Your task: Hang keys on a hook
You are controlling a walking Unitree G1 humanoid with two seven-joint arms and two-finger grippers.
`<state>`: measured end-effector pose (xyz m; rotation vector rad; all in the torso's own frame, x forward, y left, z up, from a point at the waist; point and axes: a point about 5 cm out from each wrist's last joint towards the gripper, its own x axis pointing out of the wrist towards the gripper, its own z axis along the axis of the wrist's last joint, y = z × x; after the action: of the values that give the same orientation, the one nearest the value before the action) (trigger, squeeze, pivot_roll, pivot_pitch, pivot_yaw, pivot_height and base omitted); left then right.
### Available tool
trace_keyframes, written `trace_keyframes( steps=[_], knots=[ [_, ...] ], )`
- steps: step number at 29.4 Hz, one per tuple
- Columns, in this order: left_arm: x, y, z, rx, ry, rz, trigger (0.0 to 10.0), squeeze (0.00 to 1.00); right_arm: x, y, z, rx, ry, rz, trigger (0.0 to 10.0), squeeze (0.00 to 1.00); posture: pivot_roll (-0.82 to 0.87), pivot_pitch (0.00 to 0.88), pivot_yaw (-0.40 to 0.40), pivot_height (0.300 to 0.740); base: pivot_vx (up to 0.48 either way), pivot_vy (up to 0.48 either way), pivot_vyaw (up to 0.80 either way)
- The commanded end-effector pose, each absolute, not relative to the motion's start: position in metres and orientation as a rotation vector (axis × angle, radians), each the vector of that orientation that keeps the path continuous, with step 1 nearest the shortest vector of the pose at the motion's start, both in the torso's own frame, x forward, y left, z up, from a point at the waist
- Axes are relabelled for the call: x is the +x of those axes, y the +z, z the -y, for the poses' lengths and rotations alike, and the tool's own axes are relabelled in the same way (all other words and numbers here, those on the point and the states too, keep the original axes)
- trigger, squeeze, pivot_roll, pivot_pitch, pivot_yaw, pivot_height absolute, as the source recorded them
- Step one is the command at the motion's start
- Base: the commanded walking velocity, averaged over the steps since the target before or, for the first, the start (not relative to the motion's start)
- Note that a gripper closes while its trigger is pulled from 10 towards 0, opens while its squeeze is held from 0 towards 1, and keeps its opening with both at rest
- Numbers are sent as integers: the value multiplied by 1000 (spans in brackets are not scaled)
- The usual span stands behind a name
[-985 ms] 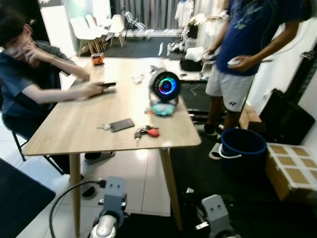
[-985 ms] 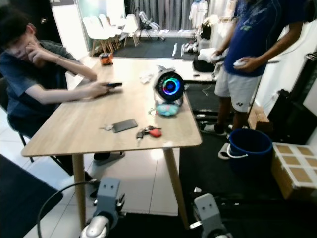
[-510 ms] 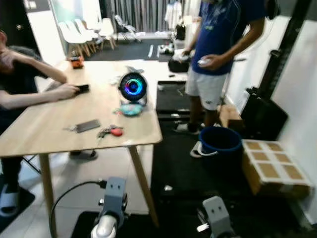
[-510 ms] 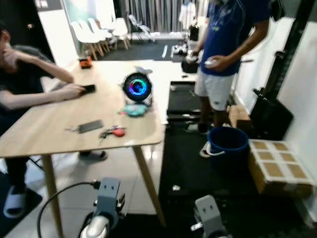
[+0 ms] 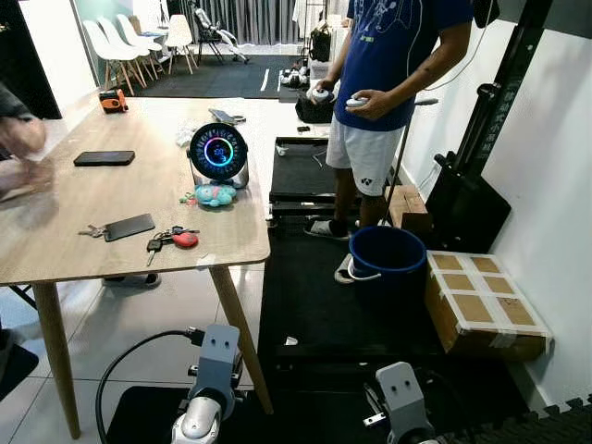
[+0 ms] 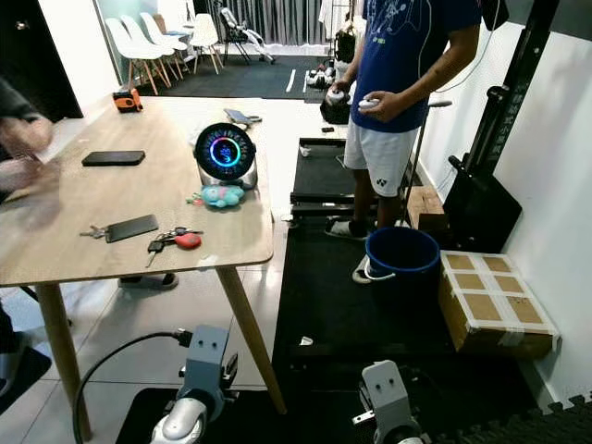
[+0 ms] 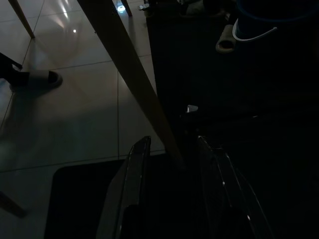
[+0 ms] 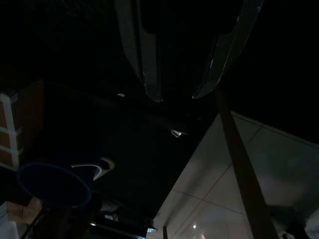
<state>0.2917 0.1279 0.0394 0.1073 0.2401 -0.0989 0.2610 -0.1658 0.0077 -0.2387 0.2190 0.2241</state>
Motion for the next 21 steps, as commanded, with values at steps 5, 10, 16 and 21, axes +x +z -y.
trace_keyframes(
  steps=[5, 10, 16, 21],
  knots=[
    [291, 45, -127, 128, -106, -207, 10000, 0, 263, 17, 157, -275, 273, -153, 10000, 0, 4, 104, 2, 740, 0, 0, 0],
    [299, 67, -128, 108, -102, -138, 10000, 0, 276, 46, 157, -292, 272, -22, 10000, 0, 5, 106, 5, 740, 0, 0, 0],
    [302, 102, -135, 55, -121, -5, 10000, 0, 290, 79, 154, -330, 284, 115, 10000, 0, 4, 105, 13, 740, 0, 0, 0],
    [301, 127, -135, 22, -166, 53, 10000, 0, 296, 102, 143, -297, 277, 197, 10000, 0, 11, 104, 10, 740, 0, 0, 0]
  ],
)
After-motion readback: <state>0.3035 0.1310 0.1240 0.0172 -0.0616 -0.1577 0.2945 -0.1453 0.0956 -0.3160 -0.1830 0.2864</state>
